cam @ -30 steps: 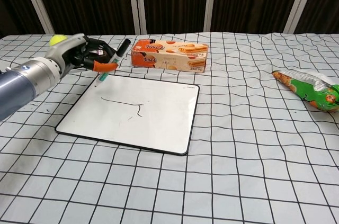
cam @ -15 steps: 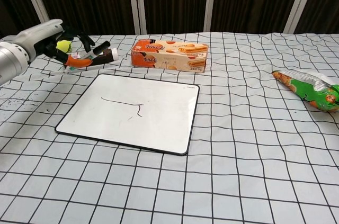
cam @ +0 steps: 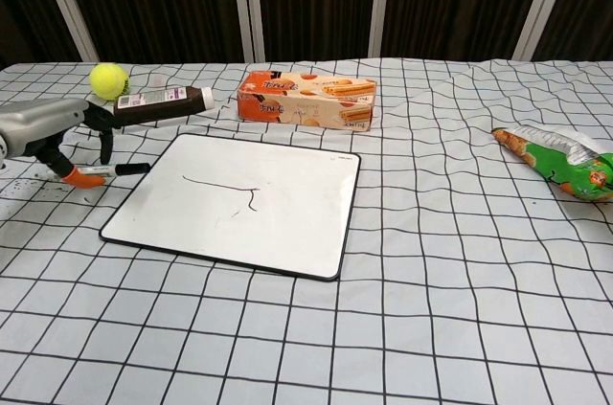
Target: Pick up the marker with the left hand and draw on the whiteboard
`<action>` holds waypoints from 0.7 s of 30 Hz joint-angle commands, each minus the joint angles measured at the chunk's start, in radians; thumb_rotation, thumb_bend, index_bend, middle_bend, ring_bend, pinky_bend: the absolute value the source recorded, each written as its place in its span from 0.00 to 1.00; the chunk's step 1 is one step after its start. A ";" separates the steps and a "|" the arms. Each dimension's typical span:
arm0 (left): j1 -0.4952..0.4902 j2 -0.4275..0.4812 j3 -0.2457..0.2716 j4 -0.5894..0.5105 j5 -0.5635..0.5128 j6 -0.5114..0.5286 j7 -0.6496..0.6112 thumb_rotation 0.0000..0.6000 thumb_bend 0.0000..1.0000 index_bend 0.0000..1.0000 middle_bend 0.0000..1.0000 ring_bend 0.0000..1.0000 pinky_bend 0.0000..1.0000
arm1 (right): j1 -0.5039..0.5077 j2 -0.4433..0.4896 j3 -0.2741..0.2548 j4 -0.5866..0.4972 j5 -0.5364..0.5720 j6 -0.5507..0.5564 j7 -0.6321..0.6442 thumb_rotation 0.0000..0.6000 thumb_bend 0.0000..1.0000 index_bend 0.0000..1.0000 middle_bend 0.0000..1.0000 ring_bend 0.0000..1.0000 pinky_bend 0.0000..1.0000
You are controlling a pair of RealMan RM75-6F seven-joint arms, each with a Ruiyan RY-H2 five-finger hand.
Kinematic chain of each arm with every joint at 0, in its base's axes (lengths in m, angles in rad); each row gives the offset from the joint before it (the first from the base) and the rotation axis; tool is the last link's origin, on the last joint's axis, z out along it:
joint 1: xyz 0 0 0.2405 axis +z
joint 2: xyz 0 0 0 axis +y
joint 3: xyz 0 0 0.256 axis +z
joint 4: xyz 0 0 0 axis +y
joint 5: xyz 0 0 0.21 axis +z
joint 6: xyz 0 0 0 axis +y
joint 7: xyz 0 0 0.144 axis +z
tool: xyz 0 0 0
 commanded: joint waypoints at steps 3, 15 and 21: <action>0.030 0.035 0.000 -0.072 -0.079 0.020 0.069 1.00 0.20 0.05 0.00 0.00 0.00 | 0.000 0.000 -0.001 0.001 -0.003 0.001 0.000 1.00 0.33 0.00 0.00 0.00 0.00; 0.252 0.252 0.004 -0.432 -0.020 0.355 -0.035 1.00 0.17 0.04 0.00 0.00 0.00 | -0.003 -0.011 0.001 0.024 -0.028 0.029 -0.032 1.00 0.33 0.00 0.00 0.00 0.00; 0.355 0.367 0.098 -0.544 0.120 0.503 -0.006 1.00 0.15 0.00 0.00 0.00 0.00 | -0.006 -0.017 0.003 0.024 -0.026 0.038 -0.046 1.00 0.33 0.00 0.00 0.00 0.00</action>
